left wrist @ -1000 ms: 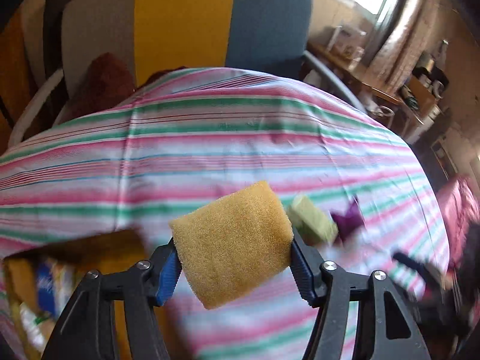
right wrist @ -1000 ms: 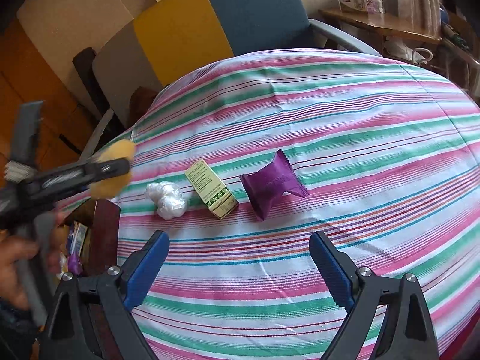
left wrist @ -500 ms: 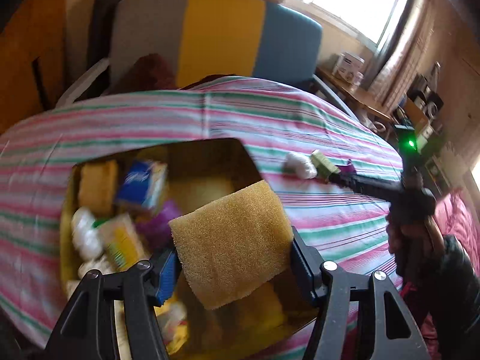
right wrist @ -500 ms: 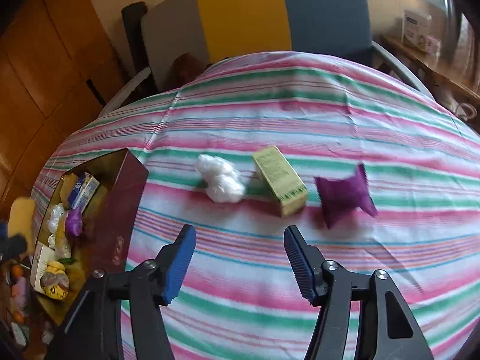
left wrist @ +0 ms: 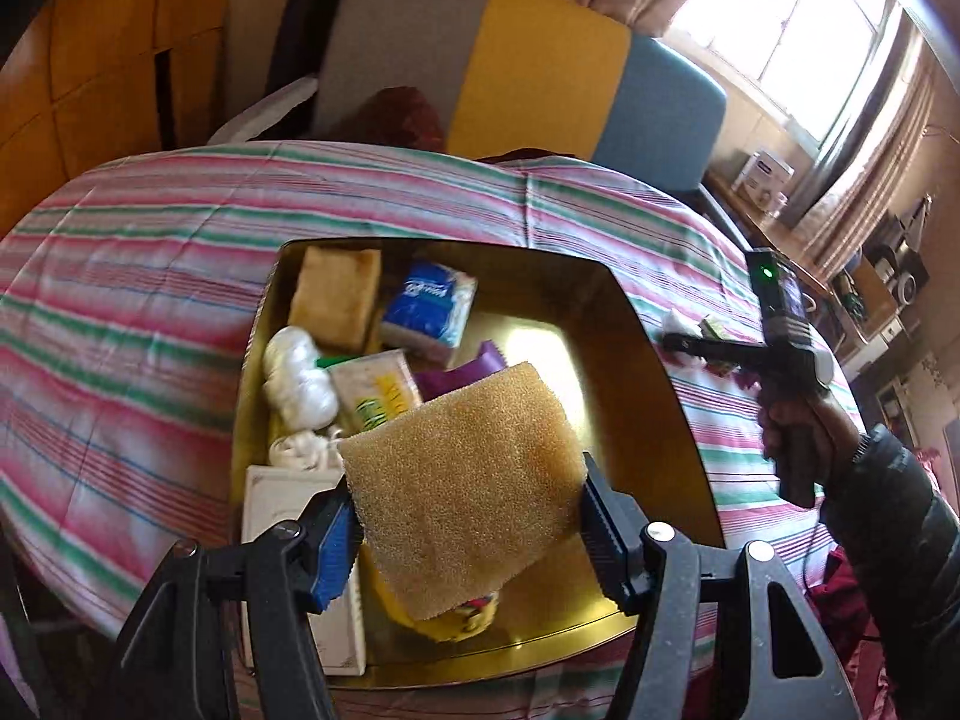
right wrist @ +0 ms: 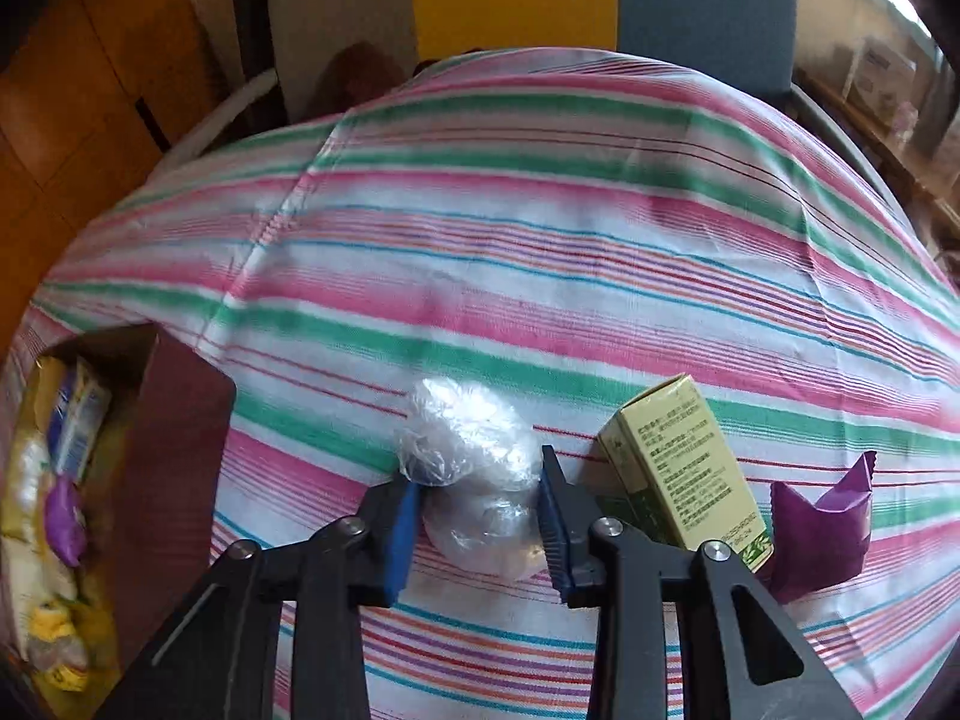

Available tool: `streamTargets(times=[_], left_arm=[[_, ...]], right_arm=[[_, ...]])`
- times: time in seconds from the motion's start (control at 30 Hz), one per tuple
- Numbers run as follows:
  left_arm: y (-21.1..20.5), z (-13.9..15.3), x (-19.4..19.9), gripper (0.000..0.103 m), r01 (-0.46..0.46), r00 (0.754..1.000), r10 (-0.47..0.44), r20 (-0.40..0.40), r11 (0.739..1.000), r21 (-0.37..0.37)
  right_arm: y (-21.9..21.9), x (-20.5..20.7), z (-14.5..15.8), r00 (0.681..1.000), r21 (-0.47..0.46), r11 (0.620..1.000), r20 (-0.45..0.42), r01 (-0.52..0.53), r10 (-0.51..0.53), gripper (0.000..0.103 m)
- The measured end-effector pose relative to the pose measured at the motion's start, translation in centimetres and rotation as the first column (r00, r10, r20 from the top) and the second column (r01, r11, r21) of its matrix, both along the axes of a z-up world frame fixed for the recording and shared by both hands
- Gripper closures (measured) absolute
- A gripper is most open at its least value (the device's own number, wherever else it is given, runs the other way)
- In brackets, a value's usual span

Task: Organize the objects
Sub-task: 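Lift the sponge toward the tray with the left while the right grasps the white wad, then carry the sponge over the gold tray and open the left gripper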

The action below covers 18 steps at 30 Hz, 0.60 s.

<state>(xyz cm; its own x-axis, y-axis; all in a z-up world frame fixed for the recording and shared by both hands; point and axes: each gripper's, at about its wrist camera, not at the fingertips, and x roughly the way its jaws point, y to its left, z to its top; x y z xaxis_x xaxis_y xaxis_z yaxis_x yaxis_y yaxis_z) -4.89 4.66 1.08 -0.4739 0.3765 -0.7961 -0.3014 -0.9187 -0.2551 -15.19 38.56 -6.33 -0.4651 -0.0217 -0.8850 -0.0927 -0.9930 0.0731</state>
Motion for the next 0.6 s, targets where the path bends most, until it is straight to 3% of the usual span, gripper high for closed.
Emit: streamTargets(times=[0.13,0.33,0.5,0.6], left_arm=[[-1.0,-0.2,0.5,0.038,-0.029,0.999,0.029,-0.015,1.000,-0.009],[-3.7,-0.3,1.2,0.038,-0.098,0.995,0.098,-0.031,0.995,-0.009],[-5.3,-0.3,2.2,0.038,-0.144,0.989,0.144,-0.042,0.990,-0.006],[-5.0,0.1,3.2,0.038,-0.150,0.985,0.145,-0.097,0.988,-0.046]], right_arm=[[-1.0,1.9,0.2,0.995,0.059,0.994,0.044,-0.087,0.085,0.070],[-1.5,7.3,0.1,0.977,0.058,0.980,0.114,-0.188,0.181,0.071],[-0.4,10.3,-0.2,0.982,0.002,0.985,0.069,-0.175,0.174,0.072],[-0.3,10.8,-0.4,0.983,0.014,0.984,0.041,-0.179,0.178,0.072]])
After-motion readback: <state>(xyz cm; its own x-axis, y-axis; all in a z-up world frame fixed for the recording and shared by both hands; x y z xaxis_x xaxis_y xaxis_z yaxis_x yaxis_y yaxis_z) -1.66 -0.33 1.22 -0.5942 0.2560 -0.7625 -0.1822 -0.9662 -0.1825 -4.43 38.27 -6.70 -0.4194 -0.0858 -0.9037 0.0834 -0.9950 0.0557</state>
